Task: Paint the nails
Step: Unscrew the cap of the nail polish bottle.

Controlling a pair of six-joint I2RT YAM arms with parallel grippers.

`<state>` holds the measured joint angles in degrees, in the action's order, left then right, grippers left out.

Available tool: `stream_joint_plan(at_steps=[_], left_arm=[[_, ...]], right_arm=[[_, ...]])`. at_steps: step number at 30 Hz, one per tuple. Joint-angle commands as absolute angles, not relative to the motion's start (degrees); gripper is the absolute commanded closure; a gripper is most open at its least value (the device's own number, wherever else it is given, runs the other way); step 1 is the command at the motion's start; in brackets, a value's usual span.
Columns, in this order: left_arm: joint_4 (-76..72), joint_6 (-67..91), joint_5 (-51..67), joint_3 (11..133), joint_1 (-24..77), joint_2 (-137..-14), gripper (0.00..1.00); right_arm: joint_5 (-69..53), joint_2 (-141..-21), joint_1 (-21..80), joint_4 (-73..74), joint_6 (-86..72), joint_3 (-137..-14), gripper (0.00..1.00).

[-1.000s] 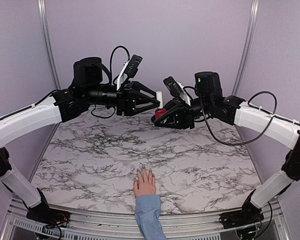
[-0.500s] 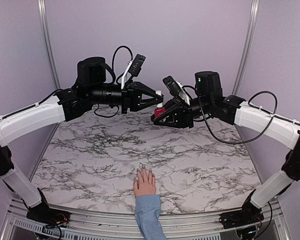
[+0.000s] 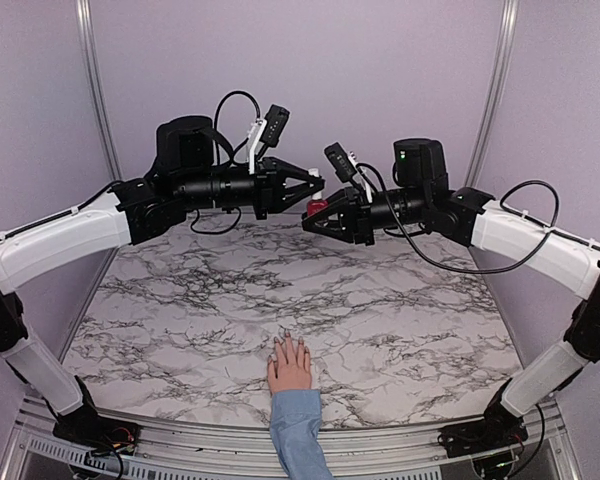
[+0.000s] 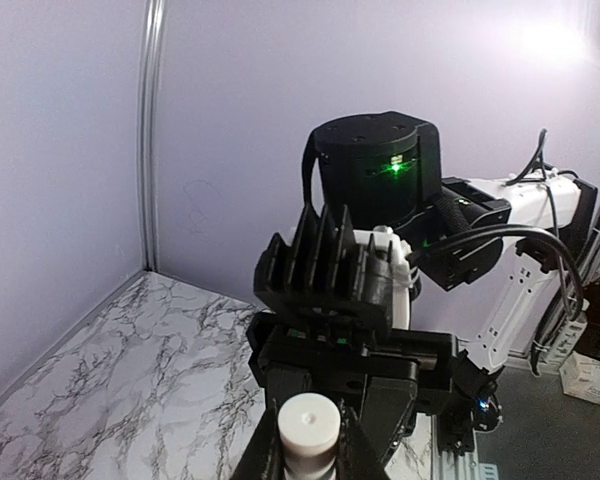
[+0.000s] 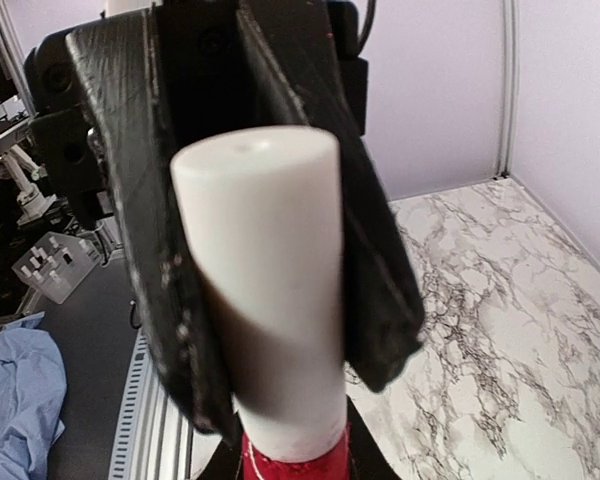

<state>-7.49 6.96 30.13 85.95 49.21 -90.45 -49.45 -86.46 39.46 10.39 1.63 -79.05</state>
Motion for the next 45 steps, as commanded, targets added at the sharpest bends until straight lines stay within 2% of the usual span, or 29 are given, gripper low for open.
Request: stream_joint_plan(at_steps=[1,9,20,24,35,36,41,45], left_arm=[[-7.7,6.1,22.3,85.2,53.0,-89.5,1.0],[-7.4,8.1,1.7,85.3,57.3,-91.5,1.0],[-9.1,12.9,-17.0,85.8,61.9,-94.3,1.0],[-9.1,16.9,-20.9,85.4,62.4,-95.1,1.0],[-6.2,13.0,-27.6,87.1,64.1,-95.8,1.0],[-5.8,12.5,-28.1,87.0,64.0,-95.5,0.97],[-5.7,9.7,-25.7,85.4,63.4,-92.5,0.68],[-6.9,8.3,-17.8,82.8,61.5,-89.0,0.53]], right_arm=[[-34.5,-85.7,38.6,9.2,-1.3,-82.5,1.0],[-22.0,-85.1,38.9,9.3,-1.9,-82.6,1.0],[-11.3,-86.5,41.6,8.5,-0.1,-83.3,1.0],[-8.7,-87.4,42.6,9.0,2.1,-84.4,1.0],[-8.3,-88.0,43.2,10.5,2.8,-85.6,1.0],[-8.6,-87.8,43.2,10.5,2.9,-85.4,1.0],[-12.2,-86.6,43.0,10.6,3.5,-83.4,1.0],[-16.1,-85.5,42.5,10.6,3.6,-81.5,1.0]])
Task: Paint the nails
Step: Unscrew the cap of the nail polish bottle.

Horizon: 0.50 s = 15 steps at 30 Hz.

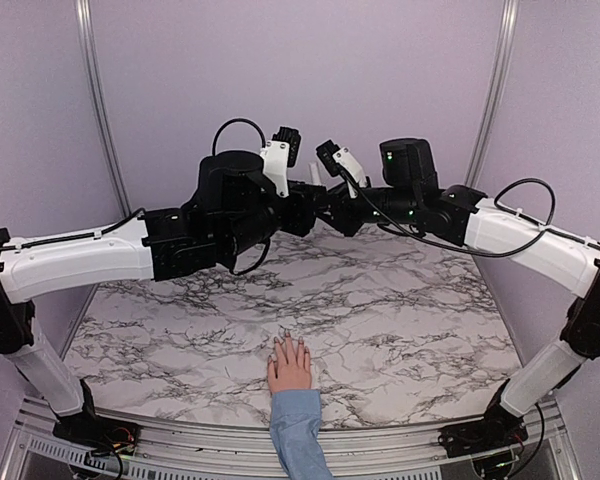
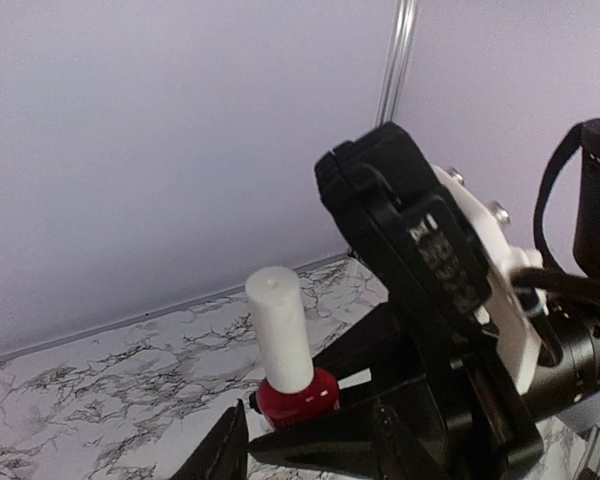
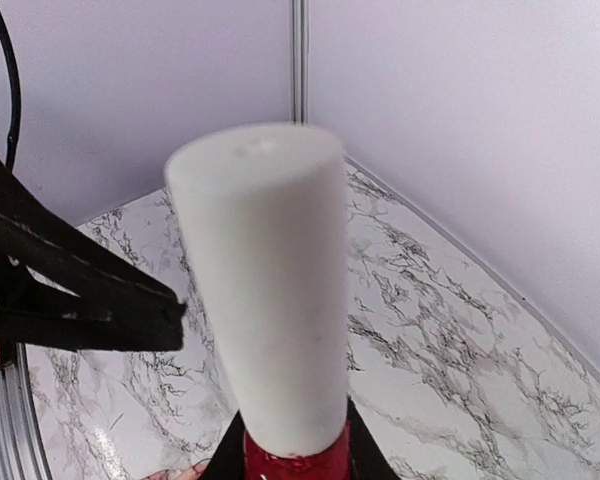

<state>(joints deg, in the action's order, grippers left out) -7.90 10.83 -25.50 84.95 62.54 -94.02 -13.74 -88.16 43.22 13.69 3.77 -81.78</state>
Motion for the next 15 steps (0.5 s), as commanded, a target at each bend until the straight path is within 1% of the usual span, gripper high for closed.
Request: stream_joint_plan(at_steps=[1,3,6,12,15], left_arm=[[-7.8,8.0,-15.9,81.4,60.9,-87.8,0.5],[-10.3,7.9,-11.4,78.7,59.5,-85.1,0.44],[-11.2,8.3,-4.5,76.6,56.4,-82.2,0.41],[-9.6,7.4,14.4,76.5,50.5,-79.5,0.4],[-5.4,5.2,20.9,79.7,49.8,-80.4,0.39]], right_arm=[[-17.7,-85.3,42.3,10.6,3.7,-81.2,1.0],[-20.3,-84.8,42.1,10.9,3.8,-80.7,1.0],[-24.8,-84.1,41.9,11.0,4.1,-79.9,1.0],[-36.1,-83.2,41.4,10.8,4.5,-78.6,1.0],[-41.3,-83.4,41.5,11.4,5.1,-78.3,1.0]])
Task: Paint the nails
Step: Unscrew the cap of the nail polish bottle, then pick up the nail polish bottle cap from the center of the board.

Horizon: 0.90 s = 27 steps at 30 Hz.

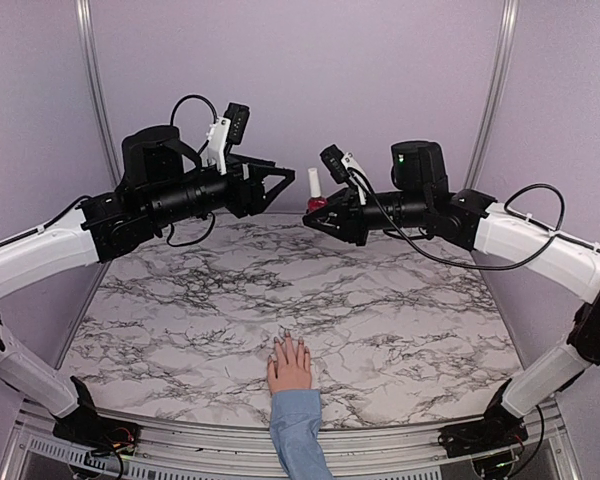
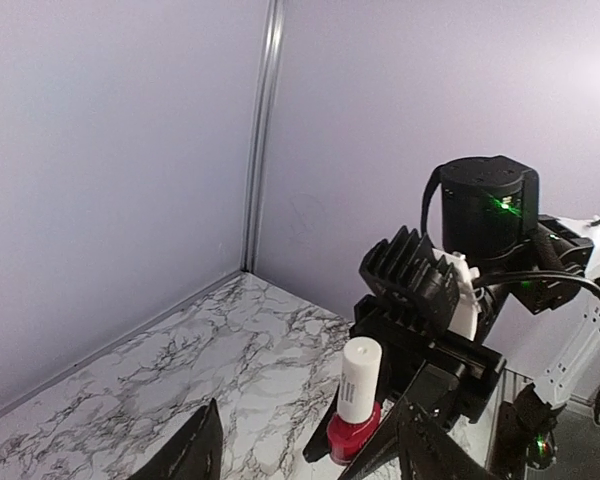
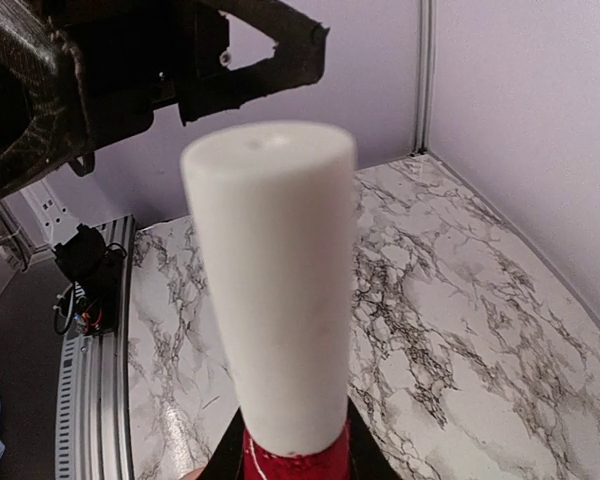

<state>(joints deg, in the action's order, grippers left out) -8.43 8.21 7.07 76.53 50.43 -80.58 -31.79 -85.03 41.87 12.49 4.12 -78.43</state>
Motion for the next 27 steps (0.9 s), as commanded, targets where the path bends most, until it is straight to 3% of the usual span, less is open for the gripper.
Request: stream_joint_plan(at_steps=[1,13,17,27], left_arm=[[-4.1,4.3,22.8,80.7,49.7,-80.8,0.39],[-0.7,4.8,32.5,85.6,49.8,-86.5,0.47],[-0.6,4.7,32.2,86.1,49.8,-87.2,0.59],[-0.3,4.0,31.2,86.2,50.0,-87.0,0.8]], right_arm=[[-43.0,-83.5,41.4,11.5,5.3,-78.2,1.0],[-52.8,-84.9,41.6,12.9,5.8,-79.0,1.0],[-52.9,-84.9,41.6,13.8,6.5,-79.2,1.0],[-51.8,-85.1,41.7,13.9,6.4,-79.0,1.0]])
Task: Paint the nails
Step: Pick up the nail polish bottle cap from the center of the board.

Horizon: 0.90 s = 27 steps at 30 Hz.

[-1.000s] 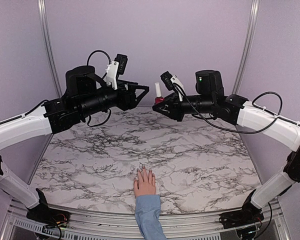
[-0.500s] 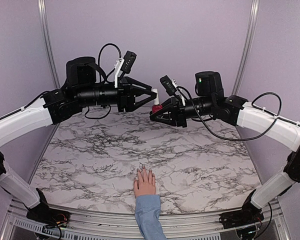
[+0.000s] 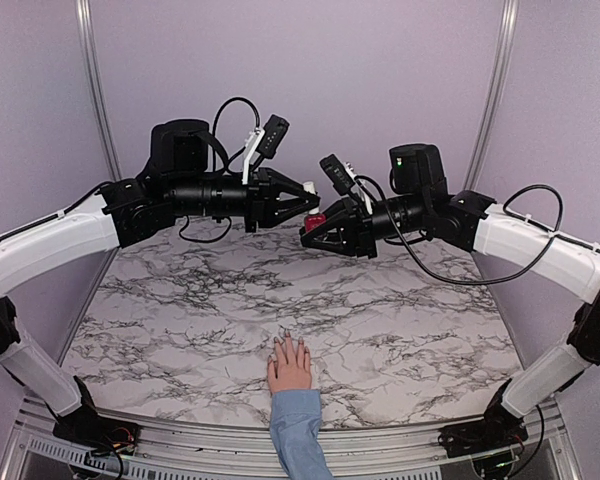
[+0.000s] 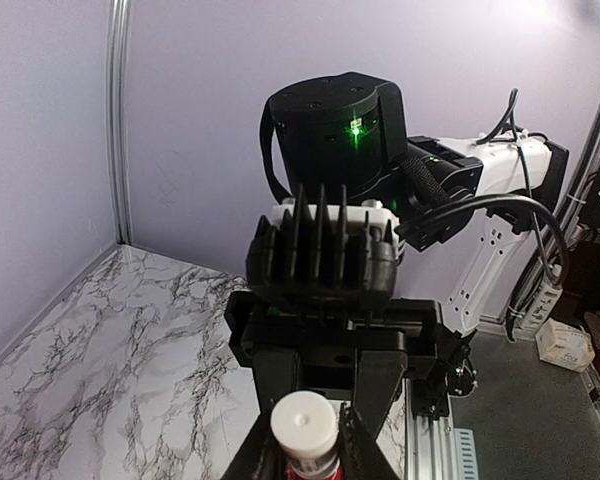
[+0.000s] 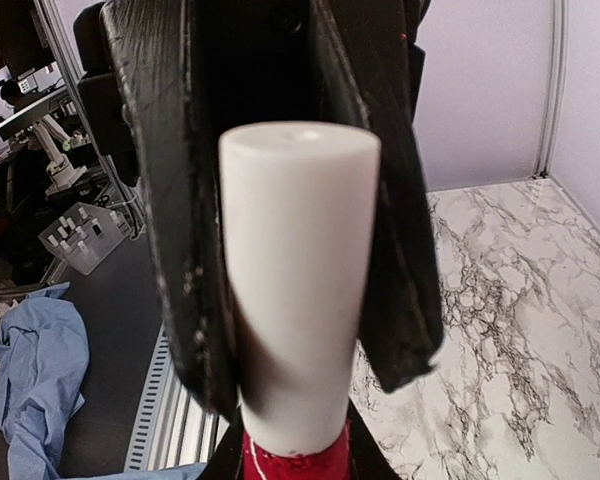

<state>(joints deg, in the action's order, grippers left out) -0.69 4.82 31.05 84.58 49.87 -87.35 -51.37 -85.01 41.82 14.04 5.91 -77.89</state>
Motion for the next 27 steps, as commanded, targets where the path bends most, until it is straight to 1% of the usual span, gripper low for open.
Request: stream_joint_plan(at_steps=[1,9,16,27], left_arm=[[-0.3,4.0,31.3,86.2,50.1,-87.0,0.81],[-0.6,4.3,30.4,86.7,50.1,-87.0,0.93],[-0.7,4.7,30.2,87.5,50.1,-87.5,0.95],[-0.7,4.7,30.6,87.3,50.1,-87.1,0.96]], right_arm=[[-51.7,-85.2,41.7,13.9,6.4,-79.0,1.0],[-49.4,-85.5,41.7,14.3,6.6,-79.1,1.0],[-47.9,-85.8,41.7,15.2,7.0,-79.2,1.0],[-47.7,-85.7,41.7,15.0,6.9,-79.5,1.0]])
